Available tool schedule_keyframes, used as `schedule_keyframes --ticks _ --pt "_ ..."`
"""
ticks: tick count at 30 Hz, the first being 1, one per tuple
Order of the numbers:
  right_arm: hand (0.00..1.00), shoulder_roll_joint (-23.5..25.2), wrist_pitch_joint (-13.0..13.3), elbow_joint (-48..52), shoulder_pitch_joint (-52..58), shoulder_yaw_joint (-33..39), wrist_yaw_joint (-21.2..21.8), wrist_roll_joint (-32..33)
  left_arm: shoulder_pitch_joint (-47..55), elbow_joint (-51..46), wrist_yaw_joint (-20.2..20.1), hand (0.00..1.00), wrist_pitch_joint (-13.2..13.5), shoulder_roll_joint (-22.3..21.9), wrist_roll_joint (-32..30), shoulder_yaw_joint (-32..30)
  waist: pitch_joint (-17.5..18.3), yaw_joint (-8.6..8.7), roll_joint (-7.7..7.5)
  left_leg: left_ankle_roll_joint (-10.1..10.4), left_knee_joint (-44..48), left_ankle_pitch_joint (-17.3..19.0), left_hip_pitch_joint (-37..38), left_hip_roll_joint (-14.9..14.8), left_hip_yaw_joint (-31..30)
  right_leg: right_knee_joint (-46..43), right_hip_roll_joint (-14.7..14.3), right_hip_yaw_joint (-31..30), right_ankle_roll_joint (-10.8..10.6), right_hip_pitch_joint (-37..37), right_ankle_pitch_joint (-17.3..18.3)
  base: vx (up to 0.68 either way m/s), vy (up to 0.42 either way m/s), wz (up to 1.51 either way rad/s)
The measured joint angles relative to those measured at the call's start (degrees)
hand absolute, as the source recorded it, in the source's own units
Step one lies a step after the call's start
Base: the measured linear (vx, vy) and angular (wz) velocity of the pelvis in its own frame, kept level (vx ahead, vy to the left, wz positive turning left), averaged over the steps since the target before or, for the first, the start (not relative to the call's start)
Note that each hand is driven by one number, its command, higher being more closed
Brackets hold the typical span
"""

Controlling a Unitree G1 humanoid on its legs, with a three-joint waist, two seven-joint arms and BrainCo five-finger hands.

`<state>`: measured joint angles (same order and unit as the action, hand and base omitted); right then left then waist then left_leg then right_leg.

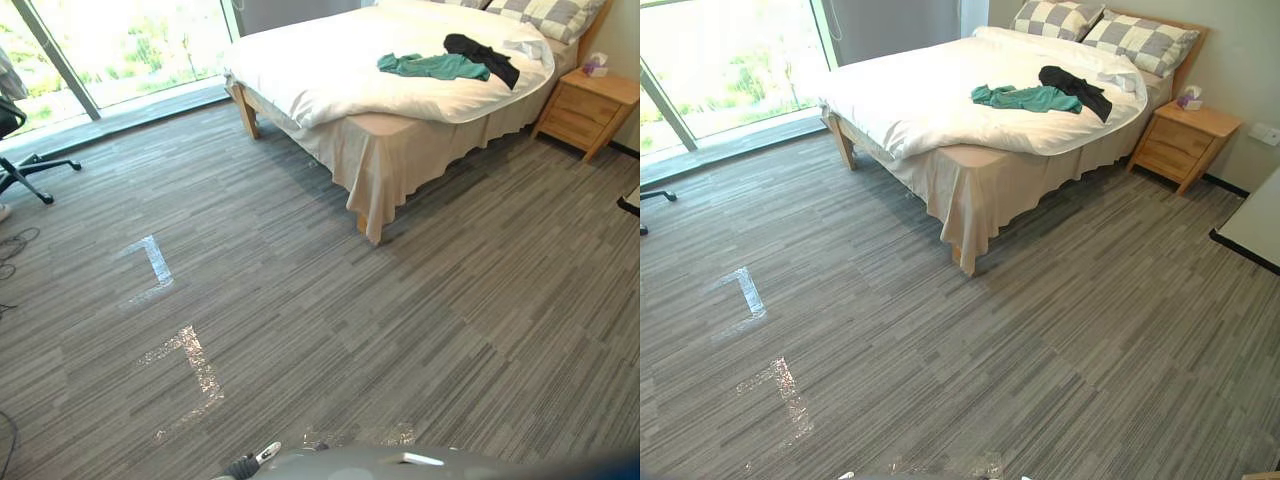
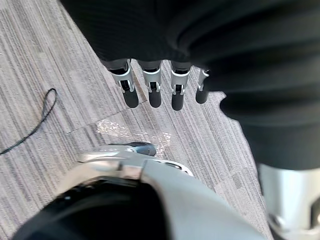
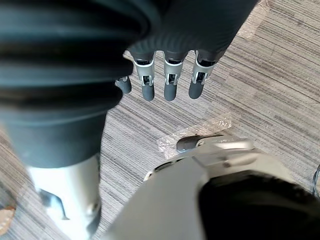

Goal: Tidy the bed and pick cloth on bed and put in laundry

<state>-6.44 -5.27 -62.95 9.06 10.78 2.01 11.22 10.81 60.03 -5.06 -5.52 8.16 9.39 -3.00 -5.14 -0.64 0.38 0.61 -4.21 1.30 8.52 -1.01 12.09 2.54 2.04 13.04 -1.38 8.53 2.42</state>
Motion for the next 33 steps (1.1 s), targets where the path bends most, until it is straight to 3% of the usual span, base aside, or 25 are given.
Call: schedule_keyframes --ticks 3,5,7,11,13,19,21,26,33 --pt "0.00 0.13 -0.01 0.00 -0.79 0.12 -0.02 0.38 -0.24 0.01 -1.16 0.00 0.01 0.10 -2.24 0.02 -0.10 -0.03 -0.08 0.45 -1.00 0.01 0.82 0.03 0.05 0.99 -0.19 0.57 -0.23 1.01 -0.05 0.06 -0.020 0.02" --pt "0.00 0.18 -0.04 0.01 -1.06 0.25 -0.07 0.39 -0.52 0.00 -1.51 0.00 0.00 0.17 -2.14 0.01 -0.84 -0.06 -0.12 1.93 -1.27 -0.10 1.61 0.02 0.28 1.12 -0.16 0.59 -0.79 1.84 -0.05 0.06 -0.027 -0.03" --pt "0.00 0.25 -0.05 0.01 -1.59 0.60 -0.12 0.39 -0.82 0.00 -2.59 0.00 -0.09 0.28 -2.16 0.01 -1.74 -0.01 -0.12 2.16 -1.28 -0.01 2.37 0.02 0.57 1.09 -0.09 0.62 -1.88 2.20 0.48 0.00 -0.015 -0.02" --pt "0.00 0.32 -0.01 0.16 -2.80 0.68 -0.18 0.40 -1.24 -0.01 -6.29 0.00 -0.35 0.55 -3.57 0.22 -1.73 -0.02 -0.08 2.16 -1.29 -0.01 2.39 -0.03 1.48 1.10 -0.11 0.59 -2.18 2.32 0.68 0.00 -0.027 -0.05" --pt "0.00 0.37 0.04 0.19 -3.41 0.68 -0.19 0.39 -1.44 -0.04 -6.23 0.00 -0.29 0.67 -4.41 0.77 -1.76 -0.01 -0.04 2.16 -1.30 -0.01 2.47 -0.03 1.51 1.10 -0.12 0.60 -2.25 2.46 0.72 0.00 0.000 0.00" --pt "0.00 1.15 0.20 0.68 -5.29 0.68 -0.22 1.75 -1.92 -0.05 -3.74 0.00 -0.84 0.62 -3.46 2.13 -2.28 -0.03 0.49 2.16 -1.33 -0.01 2.77 -0.07 1.71 1.10 -0.14 0.59 -2.25 2.80 0.73 -0.03 -0.013 0.00" --pt "0.00 1.87 0.39 0.78 -6.02 0.69 -0.22 2.22 -1.88 -0.04 -1.38 0.00 0.34 0.44 -1.00 2.55 -2.88 -0.12 0.30 2.16 -1.39 -0.01 3.16 -0.09 1.75 1.13 -0.15 0.61 -2.22 2.90 0.72 -0.07 -0.017 0.01" --pt "0.00 2.61 0.77 0.88 -6.47 -0.07 -0.26 2.73 -1.82 -0.04 4.74 0.00 -0.61 0.05 0.66 2.43 -3.08 -0.33 0.05 2.10 -1.62 0.01 3.31 -0.05 1.67 1.68 -0.14 1.38 -1.83 3.50 0.47 -0.06 -0.016 0.06" --pt "0.00 3.15 0.64 0.90 -6.61 -0.21 -1.87 3.89 -1.91 -0.24 6.80 0.00 -1.05 0.14 -1.33 2.33 -3.28 -0.34 -0.36 1.90 -1.64 -0.09 3.26 -0.02 1.65 2.74 -0.32 1.59 -1.01 3.95 -0.07 -0.03 -0.015 0.00"
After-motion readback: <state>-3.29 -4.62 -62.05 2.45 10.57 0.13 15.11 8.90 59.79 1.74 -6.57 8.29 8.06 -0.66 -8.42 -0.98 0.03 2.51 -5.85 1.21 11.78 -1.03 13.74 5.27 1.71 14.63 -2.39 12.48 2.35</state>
